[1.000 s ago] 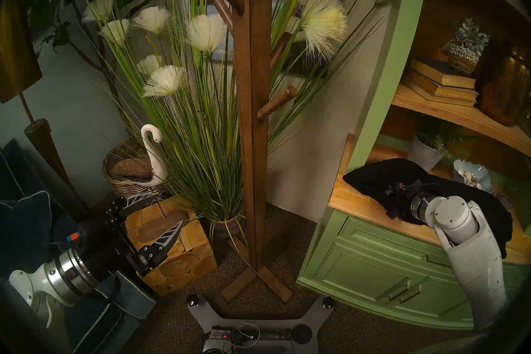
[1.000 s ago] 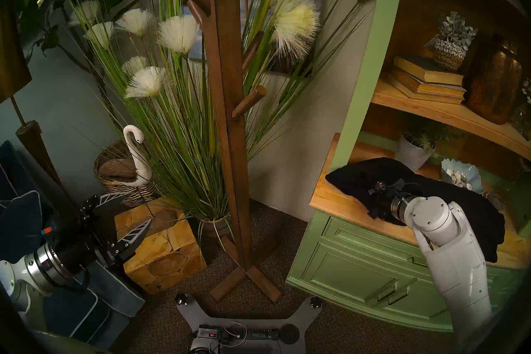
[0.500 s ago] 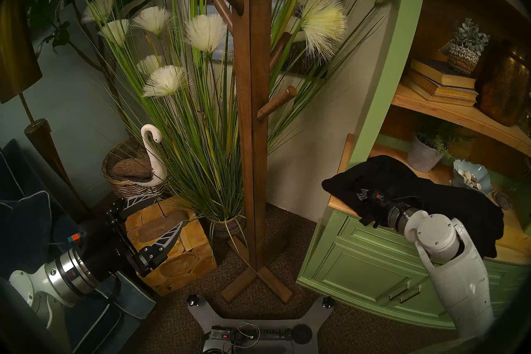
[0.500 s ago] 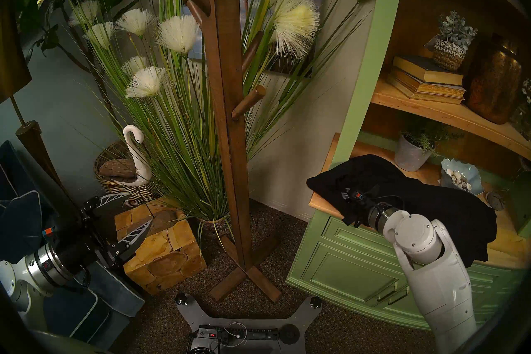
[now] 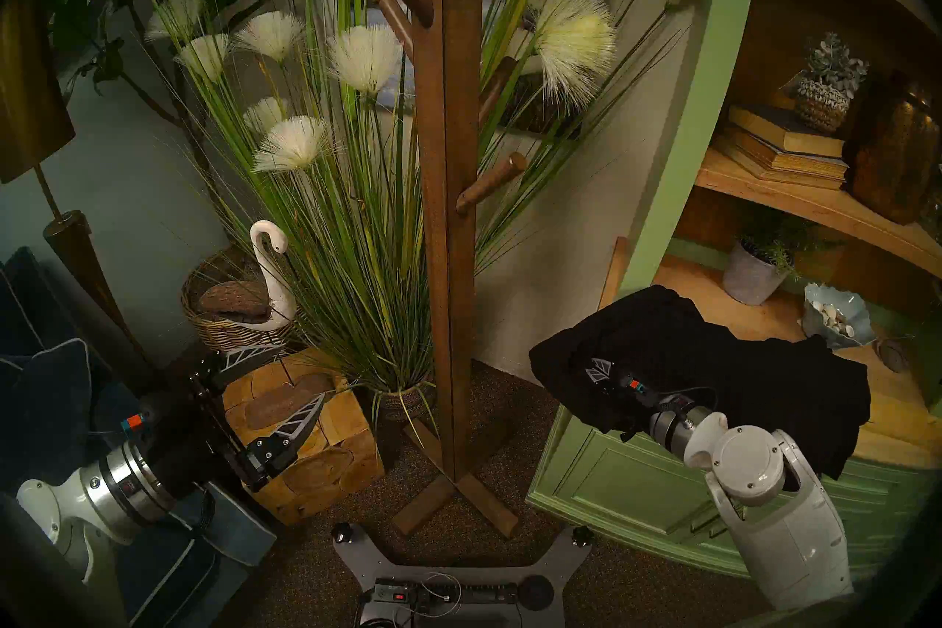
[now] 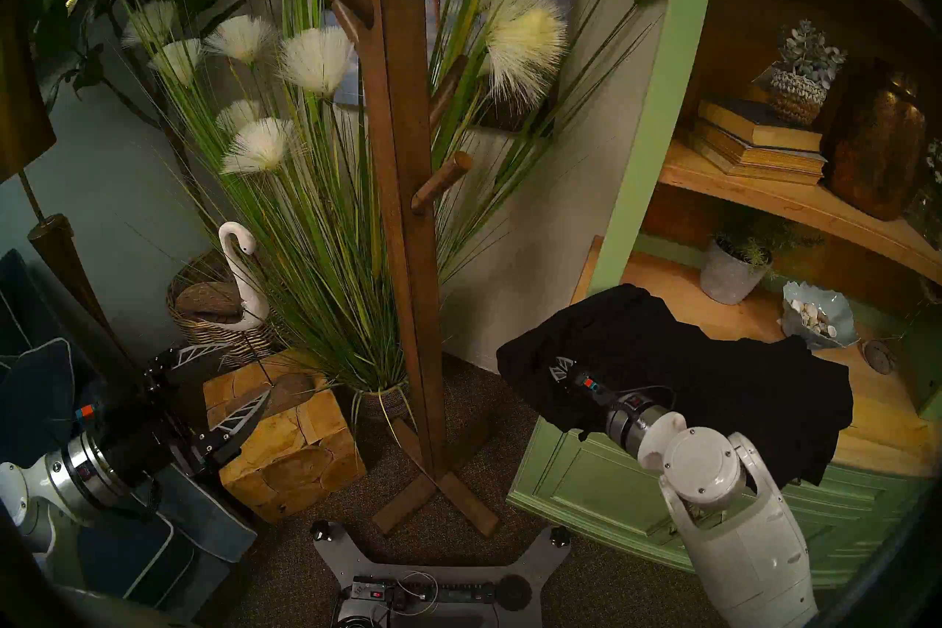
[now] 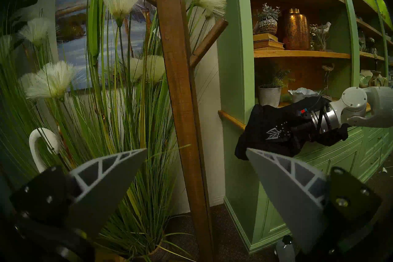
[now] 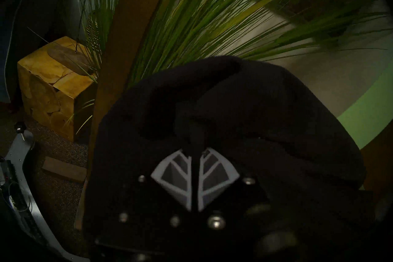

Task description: Pick up jacket and place on coat hanger

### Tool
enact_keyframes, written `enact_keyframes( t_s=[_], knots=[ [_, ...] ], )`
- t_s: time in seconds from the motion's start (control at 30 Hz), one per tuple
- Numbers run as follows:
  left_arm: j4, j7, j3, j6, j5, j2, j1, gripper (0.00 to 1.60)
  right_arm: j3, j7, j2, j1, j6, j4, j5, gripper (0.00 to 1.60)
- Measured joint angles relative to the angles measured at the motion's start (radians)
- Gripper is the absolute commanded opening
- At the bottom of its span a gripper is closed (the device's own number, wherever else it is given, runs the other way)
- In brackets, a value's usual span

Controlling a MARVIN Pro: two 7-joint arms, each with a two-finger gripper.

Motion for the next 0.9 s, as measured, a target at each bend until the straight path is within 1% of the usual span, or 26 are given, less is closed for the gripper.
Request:
enact_keyframes(
  t_s=[0.17,0.3,0.63,0.83,0.9],
  knots=[
    [0.0,-0.002,0.0,0.0,0.0,-0.002,-0.002,1.6,0.068,-0.071,-0.053,-0.073,-0.054,-0.049,0.036,0.0],
    [0.0,-0.003,-0.001,0.0,0.001,-0.003,-0.003,1.6,0.12,-0.112,-0.086,-0.101,-0.102,-0.085,0.078,0.0],
    [0.0,-0.007,-0.001,0.0,0.003,-0.006,-0.006,1.6,0.201,-0.164,-0.138,-0.097,-0.237,-0.176,0.183,0.0],
    [0.0,-0.009,-0.002,0.0,0.004,-0.008,-0.007,1.6,0.248,-0.177,-0.154,-0.08,-0.277,-0.22,0.24,0.0],
    [0.0,-0.009,-0.002,0.0,0.005,-0.009,-0.008,1.6,0.275,-0.181,-0.156,-0.065,-0.286,-0.238,0.266,0.0]
  ],
)
